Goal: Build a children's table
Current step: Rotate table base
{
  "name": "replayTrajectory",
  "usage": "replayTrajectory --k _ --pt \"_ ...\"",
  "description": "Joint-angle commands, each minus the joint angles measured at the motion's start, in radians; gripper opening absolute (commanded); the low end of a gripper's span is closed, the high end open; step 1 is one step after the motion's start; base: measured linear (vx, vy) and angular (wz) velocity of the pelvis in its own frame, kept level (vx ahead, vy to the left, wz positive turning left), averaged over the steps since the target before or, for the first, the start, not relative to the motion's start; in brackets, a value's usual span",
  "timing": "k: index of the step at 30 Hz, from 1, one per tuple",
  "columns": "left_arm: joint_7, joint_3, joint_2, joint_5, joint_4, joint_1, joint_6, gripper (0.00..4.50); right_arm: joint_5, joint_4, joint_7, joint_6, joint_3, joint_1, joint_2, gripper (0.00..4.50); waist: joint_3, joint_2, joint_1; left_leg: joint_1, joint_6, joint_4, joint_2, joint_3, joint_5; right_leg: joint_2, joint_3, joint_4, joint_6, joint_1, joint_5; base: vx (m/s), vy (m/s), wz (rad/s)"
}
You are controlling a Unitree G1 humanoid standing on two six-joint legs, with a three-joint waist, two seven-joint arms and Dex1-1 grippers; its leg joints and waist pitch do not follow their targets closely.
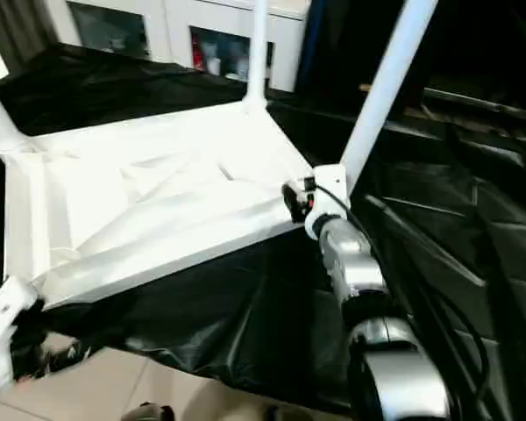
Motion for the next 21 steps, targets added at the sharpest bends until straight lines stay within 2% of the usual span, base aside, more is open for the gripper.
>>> replayTrajectory --k 1,2,3,5,6,7,8,9,11,13,14,15,17,18,19,20,21 --pt "-0.012 0.107 0.038 -0.012 -0.008 0.053 0.002 4.27 0.007 0.054 -0.067 -0.03 -0.085 -0.013 -0.099 3.19 -0.049 0.018 -0.004 0.025 0.008 -0.067 0.023 -0.006 -0.259 -0.027 0.037 -0.055 -0.17 0.02 -0.182 0.0 0.0 0.0" --pt "-0.026 0.132 0.046 -0.025 -0.021 0.082 0.009 4.33 0.006 0.073 -0.069 -0.038 -0.087 -0.02 -0.111 3.19 -0.045 0.013 -0.003 0.025 0.01 -0.065 0.024 -0.004 -0.266 -0.026 0.037 -0.055 -0.171 0.015 -0.187 0.0 0.0 0.0" --pt "-0.049 0.17 0.06 -0.044 -0.034 0.125 0.014 4.33 0.003 0.101 -0.071 -0.05 -0.093 -0.03 -0.128 3.19 -0.043 0.012 0.002 0.028 0.009 -0.064 0.024 -0.001 -0.273 -0.024 0.038 -0.056 -0.169 0.013 -0.193 0.0 0.0 0.0" --pt "-0.065 0.192 0.072 -0.045 -0.029 0.15 0.013 4.45 0.002 0.114 -0.072 -0.055 -0.096 -0.034 -0.136 3.19 -0.038 0.011 0.013 0.037 0.003 -0.063 0.024 0.002 -0.314 -0.015 0.039 -0.062 -0.152 0.005 -0.231 0.0 0.0 0.0" --pt "-0.07 0.201 0.078 -0.047 -0.026 0.163 0.011 4.45 0.002 0.124 -0.072 -0.061 -0.098 -0.038 -0.14 3.19 -0.036 0.009 0.014 0.037 0.002 -0.064 0.024 0.002 -0.327 -0.014 0.04 -0.064 -0.146 0.003 -0.244 0.0 0.0 0.0" --pt "-0.076 0.218 0.085 -0.046 -0.016 0.174 -0.003 4.45 0.005 0.131 -0.066 -0.066 -0.101 -0.041 -0.144 3.19 -0.034 0.004 0.012 0.031 -0.001 -0.067 0.024 -0.001 -0.34 -0.017 0.043 -0.064 -0.135 0.004 -0.273 0.0 0.0 0.0" --pt "-0.078 0.235 0.089 -0.047 -0.006 0.178 -0.012 4.45 0.008 0.134 -0.056 -0.07 -0.103 -0.042 -0.146 3.19 -0.036 0.004 0.008 0.02 -0.005 -0.069 0.023 -0.007 -0.343 -0.019 0.047 -0.061 -0.124 0.009 -0.296 0.0 0.0 0.0" --pt "-0.077 0.251 0.091 -0.051 0.003 0.177 -0.027 4.45 0.012 0.142 -0.042 -0.079 -0.101 -0.045 -0.147 3.19 -0.036 0.003 0.006 0.019 -0.007 -0.07 0.022 -0.008 -0.343 -0.018 0.048 -0.061 -0.119 0.01 -0.297 0.0 0.0 0.0" --pt "-0.063 0.276 0.085 -0.07 0.015 0.149 -0.059 4.45 0.023 0.148 0.011 -0.092 -0.095 -0.044 -0.141 3.19 -0.036 -0.001 -0.003 0.019 -0.009 -0.068 0.022 -0.009 -0.351 -0.017 0.05 -0.062 -0.116 0.008 -0.292 0.0 0.0 0.0" --pt "-0.043 0.288 0.07 -0.103 0.012 0.108 -0.074 4.45 0.018 0.148 0.05 -0.104 -0.082 -0.039 -0.134 3.19 -0.038 -0.001 -0.009 0.019 -0.008 -0.067 0.022 -0.01 -0.356 -0.017 0.05 -0.059 -0.128 0.009 -0.282 0.0 0.0 0.0" --pt "-0.026 0.293 0.053 -0.129 0.007 0.071 -0.081 4.45 0.013 0.141 0.079 -0.11 -0.072 -0.03 -0.129 3.19 -0.038 0.0 -0.009 0.02 -0.008 -0.066 0.022 -0.01 -0.359 -0.016 0.05 -0.058 -0.133 0.007 -0.275 0.0 0.0 0.0" --pt "0.008 0.289 0.012 -0.177 -0.011 -0.005 -0.088 4.45 0.004 0.112 0.124 -0.111 -0.056 -0.005 -0.12 3.19 -0.039 -0.006 -0.01 0.02 -0.006 -0.064 0.022 -0.009 -0.347 -0.017 0.051 -0.056 -0.146 0.009 -0.252 0.0 0.0 0.0" --pt "0.031 0.26 -0.022 -0.204 -0.026 -0.07 -0.093 4.45 0.011 0.069 0.153 -0.098 -0.05 0.026 -0.112 3.19 -0.039 -0.003 -0.007 0.018 -0.005 -0.062 0.024 -0.008 -0.316 -0.019 0.054 -0.049 -0.165 0.011 -0.202 0.0 0.0 0.0" --pt "0.031 0.26 -0.022 -0.204 -0.026 -0.07 -0.093 4.45 0.011 0.069 0.153 -0.098 -0.05 0.026 -0.112 3.19 -0.039 -0.004 -0.007 0.015 -0.006 -0.062 0.024 -0.01 -0.311 -0.019 0.053 -0.046 -0.166 0.013 -0.198 0.0 0.0 0.0" --pt "0.053 0.226 -0.045 -0.2 -0.026 -0.108 -0.104 4.45 0.031 0.023 0.151 -0.079 -0.06 0.059 -0.107 3.19 -0.043 -0.006 -0.007 0.012 -0.005 -0.061 0.024 -0.011 -0.292 -0.018 0.051 -0.042 -0.164 0.019 -0.186 0.0 0.0 0.0" --pt "0.063 0.21 -0.056 -0.202 -0.025 -0.128 -0.103 4.5 0.04 0.0 0.148 -0.073 -0.064 0.076 -0.104 3.47 -0.046 -0.007 -0.005 0.018 -0.001 -0.057 0.024 -0.009 -0.272 -0.018 0.053 -0.041 -0.163 0.019 -0.165 0.0 0.0 0.0" --pt "0.069 0.2 -0.062 -0.204 -0.023 -0.141 -0.103 4.5 0.044 -0.012 0.148 -0.071 -0.067 0.086 -0.103 3.47 -0.046 -0.006 -0.003 0.019 0.004 -0.055 0.023 -0.006 -0.264 -0.016 0.053 -0.041 -0.17 0.016 -0.147 0.0 0.0 0.0"
